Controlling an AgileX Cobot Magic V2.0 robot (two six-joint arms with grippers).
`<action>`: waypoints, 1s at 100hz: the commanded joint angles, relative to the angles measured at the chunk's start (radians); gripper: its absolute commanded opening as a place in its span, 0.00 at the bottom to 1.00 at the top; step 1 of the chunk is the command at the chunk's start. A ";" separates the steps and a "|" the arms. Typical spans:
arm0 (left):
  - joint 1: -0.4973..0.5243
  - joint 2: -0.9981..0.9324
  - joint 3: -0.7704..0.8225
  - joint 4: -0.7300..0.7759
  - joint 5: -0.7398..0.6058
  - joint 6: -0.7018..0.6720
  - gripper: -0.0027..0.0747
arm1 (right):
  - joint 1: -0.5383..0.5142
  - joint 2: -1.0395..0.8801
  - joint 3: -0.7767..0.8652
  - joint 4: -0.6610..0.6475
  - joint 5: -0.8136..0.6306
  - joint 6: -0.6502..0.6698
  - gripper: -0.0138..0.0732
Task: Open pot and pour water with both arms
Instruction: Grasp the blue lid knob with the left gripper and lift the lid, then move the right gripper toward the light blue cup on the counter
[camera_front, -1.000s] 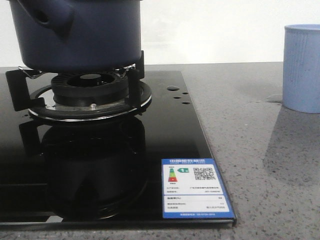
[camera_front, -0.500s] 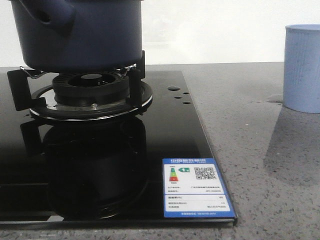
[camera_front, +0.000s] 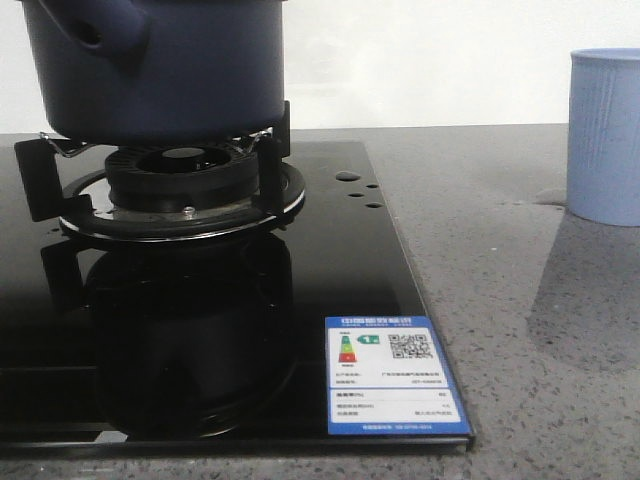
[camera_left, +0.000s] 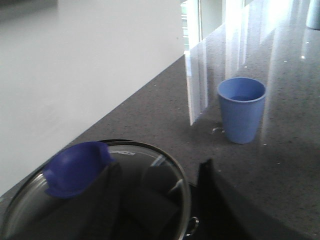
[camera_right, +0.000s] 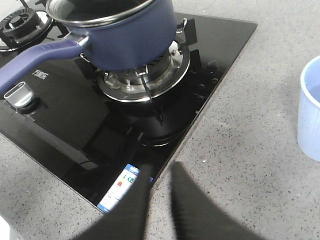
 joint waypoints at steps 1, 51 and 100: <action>-0.007 0.020 -0.038 -0.063 -0.097 0.016 0.76 | 0.003 0.011 -0.033 0.041 -0.065 -0.017 0.54; -0.007 0.224 -0.038 -0.237 -0.124 0.171 0.83 | 0.033 0.011 -0.033 0.045 -0.093 -0.017 0.84; -0.007 0.423 -0.152 -0.362 -0.057 0.293 0.83 | 0.033 0.011 -0.033 0.082 -0.095 -0.017 0.84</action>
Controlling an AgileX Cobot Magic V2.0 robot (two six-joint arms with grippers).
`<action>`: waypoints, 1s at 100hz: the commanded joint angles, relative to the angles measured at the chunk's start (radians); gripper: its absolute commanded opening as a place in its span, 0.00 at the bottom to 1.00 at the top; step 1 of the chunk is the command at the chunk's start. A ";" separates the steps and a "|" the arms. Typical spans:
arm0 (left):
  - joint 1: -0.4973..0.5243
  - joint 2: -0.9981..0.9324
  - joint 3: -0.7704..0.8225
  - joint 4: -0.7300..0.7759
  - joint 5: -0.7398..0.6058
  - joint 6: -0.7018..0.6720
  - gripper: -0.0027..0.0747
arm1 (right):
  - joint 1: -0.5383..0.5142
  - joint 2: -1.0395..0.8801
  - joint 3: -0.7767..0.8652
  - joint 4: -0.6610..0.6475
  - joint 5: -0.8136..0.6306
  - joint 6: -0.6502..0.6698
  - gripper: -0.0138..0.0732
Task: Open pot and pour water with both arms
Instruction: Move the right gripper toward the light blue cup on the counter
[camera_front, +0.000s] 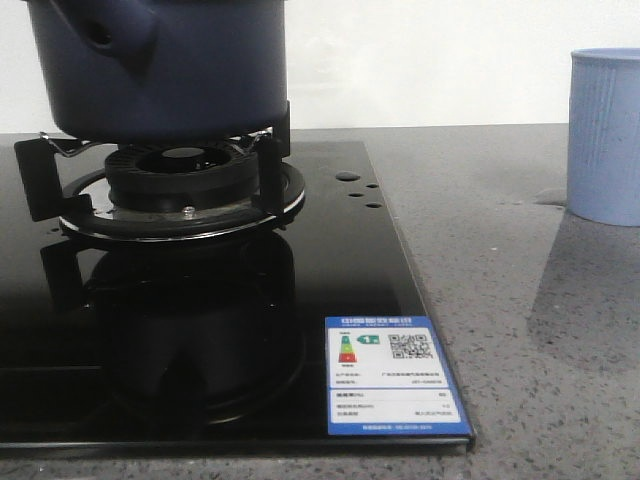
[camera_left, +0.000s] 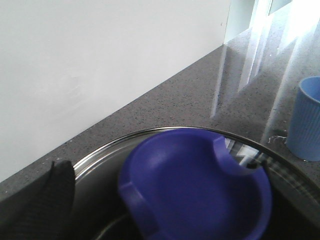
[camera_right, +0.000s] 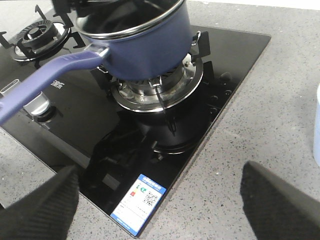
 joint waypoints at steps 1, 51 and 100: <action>-0.007 0.002 -0.048 -0.054 0.009 0.003 0.83 | 0.001 0.011 -0.033 0.045 -0.062 -0.011 0.84; -0.007 0.050 -0.051 -0.114 0.191 0.003 0.43 | 0.001 0.011 -0.033 0.059 -0.083 -0.011 0.84; -0.007 -0.057 -0.173 -0.189 0.261 0.003 0.30 | 0.001 0.011 -0.033 -0.118 -0.409 -0.011 0.84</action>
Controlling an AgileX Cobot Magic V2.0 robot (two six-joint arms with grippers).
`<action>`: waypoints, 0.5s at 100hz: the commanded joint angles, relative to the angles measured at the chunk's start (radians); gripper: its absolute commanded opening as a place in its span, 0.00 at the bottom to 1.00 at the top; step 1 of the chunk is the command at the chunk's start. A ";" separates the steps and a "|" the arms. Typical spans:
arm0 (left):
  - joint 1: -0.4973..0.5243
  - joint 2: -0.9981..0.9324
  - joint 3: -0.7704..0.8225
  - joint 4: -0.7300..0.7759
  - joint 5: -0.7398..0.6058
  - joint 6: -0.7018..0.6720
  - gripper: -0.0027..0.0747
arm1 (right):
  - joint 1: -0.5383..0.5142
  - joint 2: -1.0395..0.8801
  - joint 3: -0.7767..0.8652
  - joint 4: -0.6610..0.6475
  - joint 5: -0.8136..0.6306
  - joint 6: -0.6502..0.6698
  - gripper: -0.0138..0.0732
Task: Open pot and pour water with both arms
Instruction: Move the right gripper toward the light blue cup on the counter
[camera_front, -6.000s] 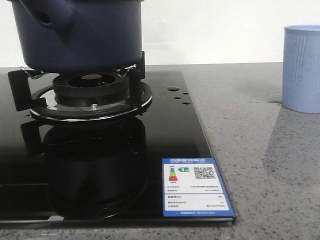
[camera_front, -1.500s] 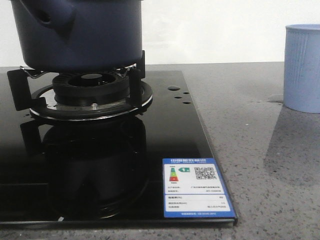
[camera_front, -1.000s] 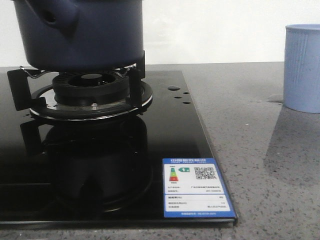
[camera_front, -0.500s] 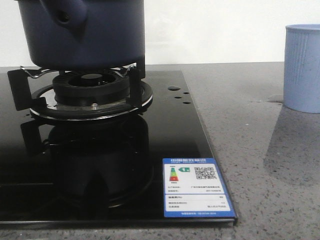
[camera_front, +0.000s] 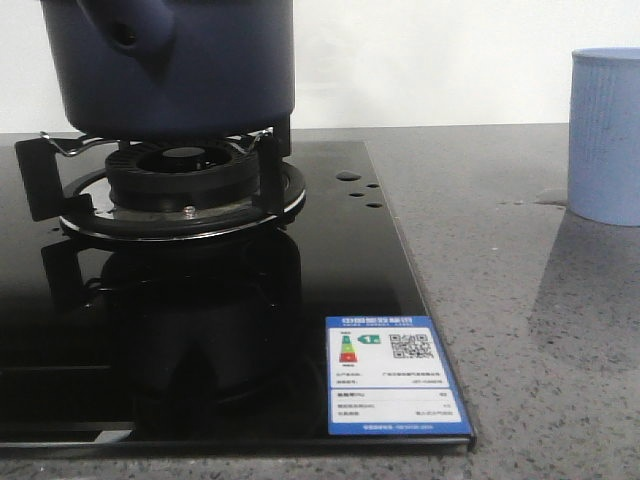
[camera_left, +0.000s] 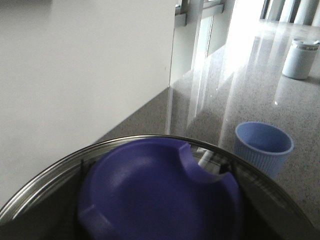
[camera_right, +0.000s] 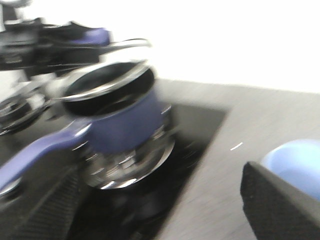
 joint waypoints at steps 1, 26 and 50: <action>-0.005 -0.100 -0.051 -0.094 0.037 -0.012 0.30 | -0.002 0.011 -0.033 -0.105 -0.126 -0.011 0.84; -0.003 -0.265 -0.049 0.056 -0.049 -0.148 0.31 | -0.004 0.014 0.052 -0.466 -0.193 0.100 0.84; -0.003 -0.381 -0.045 0.095 -0.048 -0.200 0.31 | -0.004 0.018 0.294 -0.322 -0.517 0.100 0.84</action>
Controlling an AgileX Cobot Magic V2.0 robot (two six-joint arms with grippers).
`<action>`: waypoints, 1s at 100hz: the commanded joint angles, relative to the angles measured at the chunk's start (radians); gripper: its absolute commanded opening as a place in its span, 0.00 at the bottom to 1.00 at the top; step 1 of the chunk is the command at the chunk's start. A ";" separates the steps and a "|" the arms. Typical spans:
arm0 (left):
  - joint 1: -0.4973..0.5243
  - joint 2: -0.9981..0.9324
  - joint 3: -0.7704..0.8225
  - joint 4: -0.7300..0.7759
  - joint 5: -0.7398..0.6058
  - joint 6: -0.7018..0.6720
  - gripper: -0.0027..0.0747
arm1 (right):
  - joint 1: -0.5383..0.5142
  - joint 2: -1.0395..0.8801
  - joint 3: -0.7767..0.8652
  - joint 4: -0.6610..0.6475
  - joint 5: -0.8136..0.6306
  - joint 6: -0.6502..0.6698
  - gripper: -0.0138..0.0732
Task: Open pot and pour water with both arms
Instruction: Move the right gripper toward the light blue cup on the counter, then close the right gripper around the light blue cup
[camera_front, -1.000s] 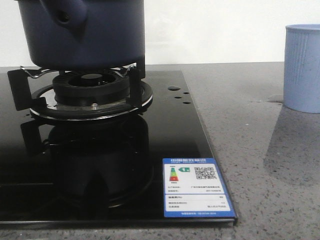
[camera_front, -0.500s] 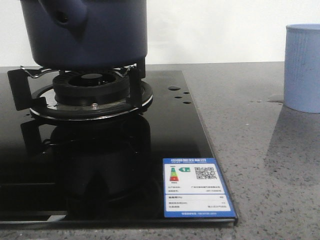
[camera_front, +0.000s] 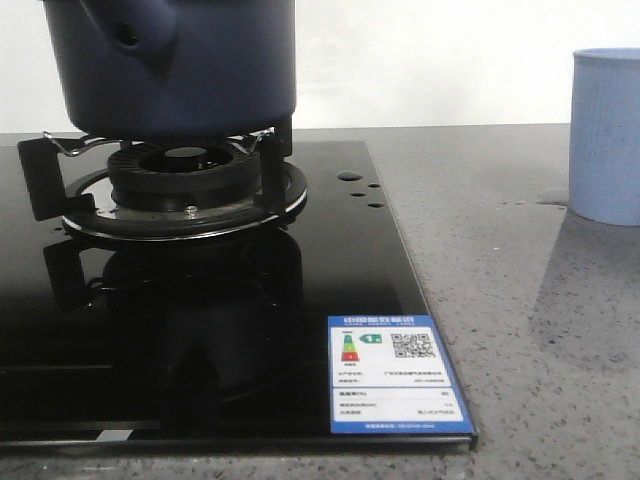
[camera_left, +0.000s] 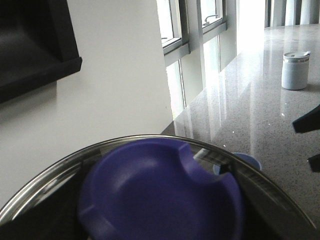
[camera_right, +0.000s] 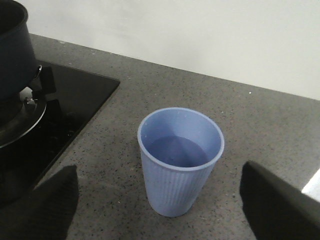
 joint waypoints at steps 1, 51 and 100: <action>-0.003 -0.063 -0.036 -0.079 -0.009 -0.023 0.31 | -0.004 0.016 0.045 0.091 -0.226 0.005 0.84; -0.003 -0.087 -0.036 -0.079 -0.009 -0.043 0.31 | 0.137 0.264 0.094 0.110 -0.562 0.001 0.84; -0.003 -0.087 -0.036 -0.079 0.000 -0.043 0.31 | 0.135 0.372 0.115 0.122 -0.689 -0.011 0.84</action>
